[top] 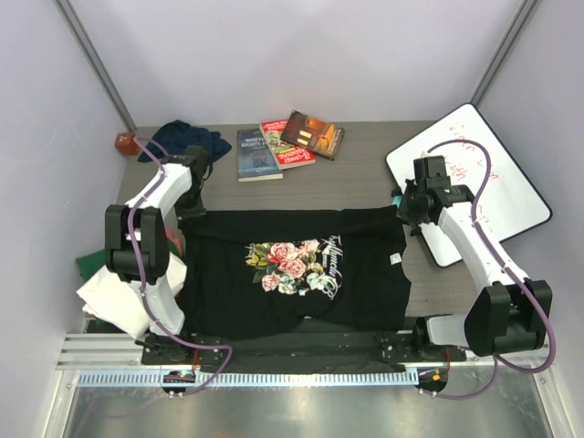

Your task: Fold and stack the t-shirts

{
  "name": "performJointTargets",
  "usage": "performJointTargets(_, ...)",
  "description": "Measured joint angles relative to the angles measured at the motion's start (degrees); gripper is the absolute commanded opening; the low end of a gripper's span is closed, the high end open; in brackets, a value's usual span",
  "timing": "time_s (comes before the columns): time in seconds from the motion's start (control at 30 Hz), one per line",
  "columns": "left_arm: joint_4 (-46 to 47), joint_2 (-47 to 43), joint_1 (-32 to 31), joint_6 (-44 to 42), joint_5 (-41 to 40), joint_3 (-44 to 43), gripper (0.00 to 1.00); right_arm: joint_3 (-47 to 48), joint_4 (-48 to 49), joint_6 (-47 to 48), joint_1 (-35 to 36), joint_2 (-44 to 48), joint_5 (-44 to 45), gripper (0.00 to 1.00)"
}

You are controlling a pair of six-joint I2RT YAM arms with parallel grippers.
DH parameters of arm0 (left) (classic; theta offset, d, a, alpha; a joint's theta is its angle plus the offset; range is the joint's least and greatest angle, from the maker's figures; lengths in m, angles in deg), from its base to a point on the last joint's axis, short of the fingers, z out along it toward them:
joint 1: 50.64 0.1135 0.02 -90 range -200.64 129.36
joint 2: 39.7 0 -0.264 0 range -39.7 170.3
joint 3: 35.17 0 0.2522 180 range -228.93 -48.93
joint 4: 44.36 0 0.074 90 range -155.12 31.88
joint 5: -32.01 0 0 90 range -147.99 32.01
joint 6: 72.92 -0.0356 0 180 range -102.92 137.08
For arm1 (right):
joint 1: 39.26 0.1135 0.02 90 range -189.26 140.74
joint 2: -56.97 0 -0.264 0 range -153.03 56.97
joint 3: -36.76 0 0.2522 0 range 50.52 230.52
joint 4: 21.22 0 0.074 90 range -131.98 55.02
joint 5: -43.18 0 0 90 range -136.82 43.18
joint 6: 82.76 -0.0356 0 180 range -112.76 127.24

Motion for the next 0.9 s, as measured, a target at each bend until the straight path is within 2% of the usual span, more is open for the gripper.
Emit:
performJointTargets(0.13,-0.07,1.51,-0.37,-0.11,0.50,0.00,0.00,-1.73,0.07,-0.04,0.00,-1.16,-0.15,0.01)
performJointTargets(0.23,-0.09,2.97,-0.52,-0.15,0.61,0.00,0.06,-2.47,0.17,-0.07,0.00,-2.58,-0.74,0.01)
performJointTargets(0.33,-0.22,4.02,-0.74,0.07,-0.09,0.11,0.16,-3.45,0.57,-0.11,0.00,-2.93,-1.57,0.03)
performJointTargets(0.37,-0.24,4.07,-0.74,-0.02,-0.28,0.20,0.24,-3.89,0.59,-0.17,0.00,-2.89,-1.77,0.07)
performJointTargets(0.47,-0.44,4.07,-0.81,0.09,-1.07,0.31,0.29,-5.40,0.90,-0.57,0.00,-2.86,-2.16,0.11)
performJointTargets(0.57,-0.72,4.07,-0.81,0.09,-1.99,0.42,0.31,-6.58,0.81,-1.22,0.00,-2.82,-2.27,0.17)
performJointTargets(0.73,-1.09,4.07,-0.85,0.37,-4.15,0.42,0.34,-7.65,0.83,-1.95,0.00,-0.90,-2.62,0.18)
performJointTargets(0.8,-1.20,4.07,-0.87,0.61,-5.40,0.42,0.34,-8.24,0.66,-2.19,0.00,0.96,-2.60,0.09)
performJointTargets(0.9,-1.40,4.07,-0.90,0.92,-6.91,0.42,0.34,-8.33,-0.22,-2.58,0.00,3.37,-2.51,0.09)
